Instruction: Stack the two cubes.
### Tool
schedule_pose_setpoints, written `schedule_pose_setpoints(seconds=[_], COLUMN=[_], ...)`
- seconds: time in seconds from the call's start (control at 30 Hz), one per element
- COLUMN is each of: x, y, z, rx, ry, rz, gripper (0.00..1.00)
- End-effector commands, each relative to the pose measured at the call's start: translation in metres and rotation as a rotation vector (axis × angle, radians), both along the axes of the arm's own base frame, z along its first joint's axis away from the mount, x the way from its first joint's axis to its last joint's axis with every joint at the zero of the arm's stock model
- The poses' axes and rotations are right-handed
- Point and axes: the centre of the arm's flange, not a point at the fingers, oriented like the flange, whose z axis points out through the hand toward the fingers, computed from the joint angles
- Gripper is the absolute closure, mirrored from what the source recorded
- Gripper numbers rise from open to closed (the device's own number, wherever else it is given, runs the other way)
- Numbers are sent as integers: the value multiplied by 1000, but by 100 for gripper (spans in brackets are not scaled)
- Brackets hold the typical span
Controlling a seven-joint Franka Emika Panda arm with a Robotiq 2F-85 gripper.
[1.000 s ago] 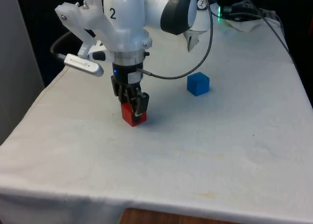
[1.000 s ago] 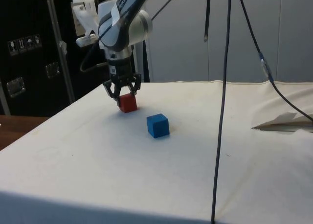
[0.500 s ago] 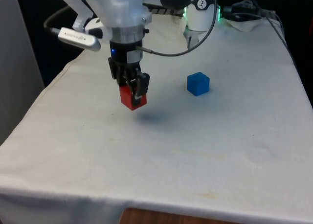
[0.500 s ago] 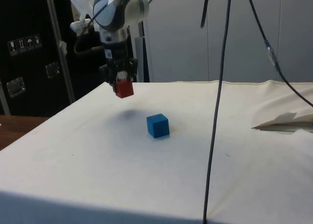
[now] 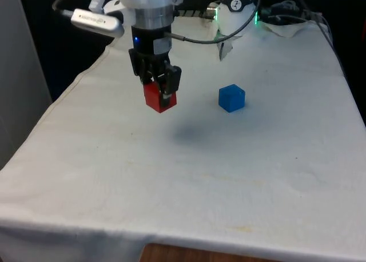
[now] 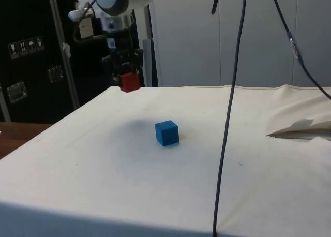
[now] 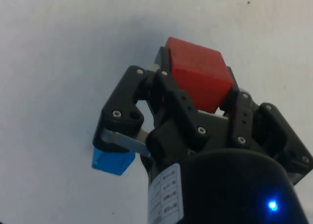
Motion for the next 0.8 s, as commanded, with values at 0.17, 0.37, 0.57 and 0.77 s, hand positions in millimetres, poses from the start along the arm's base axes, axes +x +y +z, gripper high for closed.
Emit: schedule_pose_setpoints(seconds=[0.17, 0.37, 0.57, 0.77], x=[-4, -8, -12, -18], y=[12, 23, 37, 53], z=[14, 24, 31, 35], rx=[2, 4, 9, 16], ry=[6, 11, 16, 20], rz=[18, 31, 43, 56], gripper=[98, 98, 98, 98])
